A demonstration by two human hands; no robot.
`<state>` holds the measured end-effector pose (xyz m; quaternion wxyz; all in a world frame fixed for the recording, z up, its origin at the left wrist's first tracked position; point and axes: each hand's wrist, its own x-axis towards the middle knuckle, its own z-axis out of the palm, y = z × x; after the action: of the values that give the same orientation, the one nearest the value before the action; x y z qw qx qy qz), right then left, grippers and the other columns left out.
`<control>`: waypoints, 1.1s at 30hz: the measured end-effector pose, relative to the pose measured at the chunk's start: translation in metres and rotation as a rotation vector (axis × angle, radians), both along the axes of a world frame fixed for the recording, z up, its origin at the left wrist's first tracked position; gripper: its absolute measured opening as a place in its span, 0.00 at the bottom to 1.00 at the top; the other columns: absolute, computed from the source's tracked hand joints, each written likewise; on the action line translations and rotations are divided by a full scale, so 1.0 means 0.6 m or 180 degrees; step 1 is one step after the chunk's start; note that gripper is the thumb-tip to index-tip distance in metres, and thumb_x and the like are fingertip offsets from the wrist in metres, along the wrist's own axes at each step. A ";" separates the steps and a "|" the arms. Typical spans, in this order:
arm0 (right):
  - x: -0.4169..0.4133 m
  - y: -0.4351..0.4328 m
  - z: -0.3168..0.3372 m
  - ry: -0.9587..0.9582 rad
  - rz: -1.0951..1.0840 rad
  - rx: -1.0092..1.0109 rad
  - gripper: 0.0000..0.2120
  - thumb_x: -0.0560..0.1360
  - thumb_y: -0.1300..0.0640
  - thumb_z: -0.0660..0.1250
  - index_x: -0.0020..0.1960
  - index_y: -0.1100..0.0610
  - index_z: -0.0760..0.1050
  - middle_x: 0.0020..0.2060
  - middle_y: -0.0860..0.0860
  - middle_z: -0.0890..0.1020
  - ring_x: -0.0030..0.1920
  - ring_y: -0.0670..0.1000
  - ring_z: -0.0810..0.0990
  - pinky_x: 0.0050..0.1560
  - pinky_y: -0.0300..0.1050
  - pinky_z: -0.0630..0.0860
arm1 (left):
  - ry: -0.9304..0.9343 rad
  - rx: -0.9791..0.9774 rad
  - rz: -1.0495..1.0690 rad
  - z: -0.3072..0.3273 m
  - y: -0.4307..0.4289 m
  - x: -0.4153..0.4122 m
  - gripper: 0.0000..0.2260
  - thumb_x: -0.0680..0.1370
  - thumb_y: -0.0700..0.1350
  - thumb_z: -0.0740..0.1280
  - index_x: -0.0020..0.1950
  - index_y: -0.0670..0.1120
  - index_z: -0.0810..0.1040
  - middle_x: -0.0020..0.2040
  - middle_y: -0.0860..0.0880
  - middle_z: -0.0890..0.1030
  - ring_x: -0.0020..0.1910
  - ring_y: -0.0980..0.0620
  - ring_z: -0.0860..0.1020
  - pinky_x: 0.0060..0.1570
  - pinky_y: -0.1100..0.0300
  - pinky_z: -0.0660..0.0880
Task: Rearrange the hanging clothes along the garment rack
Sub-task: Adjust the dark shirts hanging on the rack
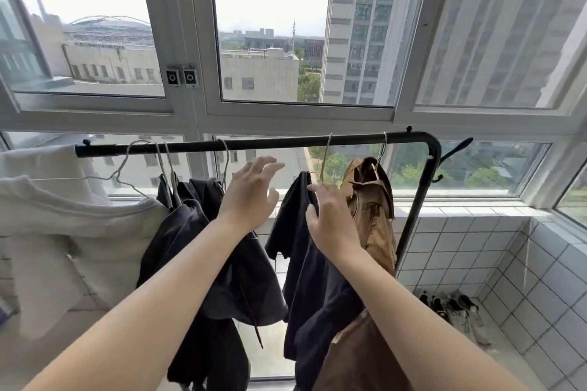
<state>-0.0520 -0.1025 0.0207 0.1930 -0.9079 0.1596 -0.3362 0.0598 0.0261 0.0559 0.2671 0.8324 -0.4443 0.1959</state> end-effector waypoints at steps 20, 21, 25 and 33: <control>0.111 0.161 -0.028 0.1334 0.0355 0.1687 0.25 0.76 0.50 0.62 0.71 0.54 0.64 0.62 0.53 0.77 0.62 0.55 0.75 0.65 0.54 0.71 | 0.0595 0.0475 0.0669 -0.090 0.217 0.100 0.14 0.77 0.47 0.63 0.62 0.49 0.74 0.61 0.51 0.74 0.62 0.48 0.72 0.60 0.52 0.69; 0.117 0.164 -0.029 0.1384 0.0334 0.1653 0.25 0.77 0.50 0.62 0.71 0.54 0.64 0.61 0.54 0.77 0.61 0.55 0.76 0.63 0.51 0.71 | 0.0724 0.0443 0.0655 -0.093 0.222 0.104 0.14 0.77 0.47 0.63 0.62 0.48 0.72 0.61 0.51 0.72 0.62 0.48 0.71 0.59 0.52 0.71; 0.131 0.178 -0.037 0.1399 0.0275 0.1542 0.17 0.79 0.52 0.59 0.66 0.56 0.69 0.56 0.55 0.80 0.58 0.57 0.77 0.57 0.49 0.72 | 0.1277 0.0218 0.0727 -0.107 0.243 0.115 0.20 0.75 0.51 0.67 0.64 0.47 0.68 0.61 0.47 0.69 0.58 0.46 0.74 0.54 0.51 0.75; 0.128 0.197 -0.032 0.0403 -0.0190 0.1501 0.10 0.80 0.54 0.55 0.51 0.58 0.72 0.34 0.54 0.80 0.32 0.55 0.76 0.34 0.51 0.70 | 0.1533 0.0353 0.0614 -0.117 0.265 0.122 0.12 0.77 0.53 0.64 0.55 0.47 0.72 0.50 0.46 0.81 0.51 0.42 0.78 0.49 0.51 0.74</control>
<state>0.0247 0.0156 0.0017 0.3791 -0.8519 0.2723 -0.2376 0.1327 0.1850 -0.0142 0.2992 0.9069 -0.2966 -0.0079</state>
